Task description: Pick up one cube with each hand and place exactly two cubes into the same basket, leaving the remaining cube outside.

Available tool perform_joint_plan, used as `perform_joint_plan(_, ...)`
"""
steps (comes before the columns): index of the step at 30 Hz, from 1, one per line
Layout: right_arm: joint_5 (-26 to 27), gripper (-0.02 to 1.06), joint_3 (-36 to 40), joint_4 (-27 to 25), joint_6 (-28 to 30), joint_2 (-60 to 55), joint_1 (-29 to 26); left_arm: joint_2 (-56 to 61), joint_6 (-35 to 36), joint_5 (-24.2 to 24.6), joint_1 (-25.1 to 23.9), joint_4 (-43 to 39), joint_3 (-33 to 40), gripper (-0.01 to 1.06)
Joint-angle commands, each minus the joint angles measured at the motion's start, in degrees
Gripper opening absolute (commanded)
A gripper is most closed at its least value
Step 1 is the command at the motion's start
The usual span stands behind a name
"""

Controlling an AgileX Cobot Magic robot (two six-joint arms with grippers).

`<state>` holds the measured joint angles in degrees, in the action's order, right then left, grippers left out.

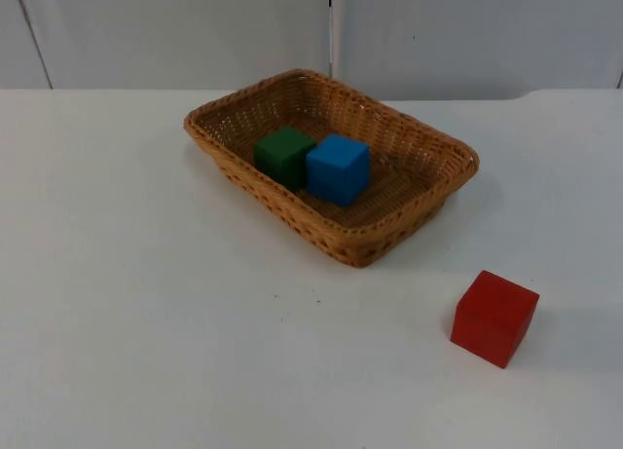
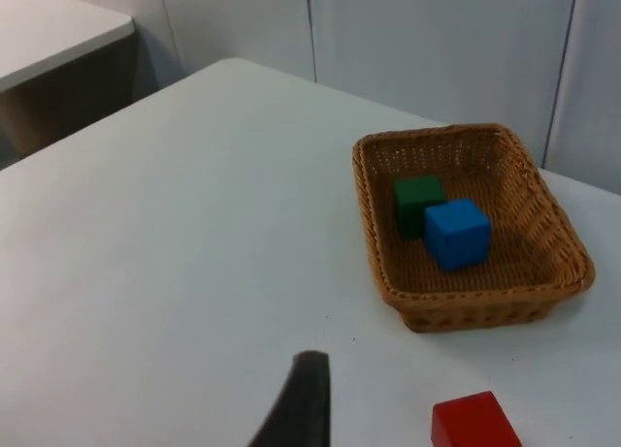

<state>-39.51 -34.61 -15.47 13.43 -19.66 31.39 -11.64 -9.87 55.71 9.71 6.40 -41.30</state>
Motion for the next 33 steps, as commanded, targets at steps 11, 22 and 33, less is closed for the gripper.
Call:
perform_joint_plan(11,-8.65,0.81,0.34,7.40,-5.19,9.18,-0.31,11.64,7.22,2.52,0.26,-5.54,10.02,1.05)
perform_joint_plan(22,-19.56,0.81,0.39,12.39,-8.52,16.00,-0.31,11.64,7.22,4.94,0.26,-5.68,11.89,1.05)
perform_joint_plan(33,-24.45,0.81,2.08,12.83,-9.75,19.66,-0.20,11.64,6.75,5.44,0.26,-6.01,12.51,1.05)
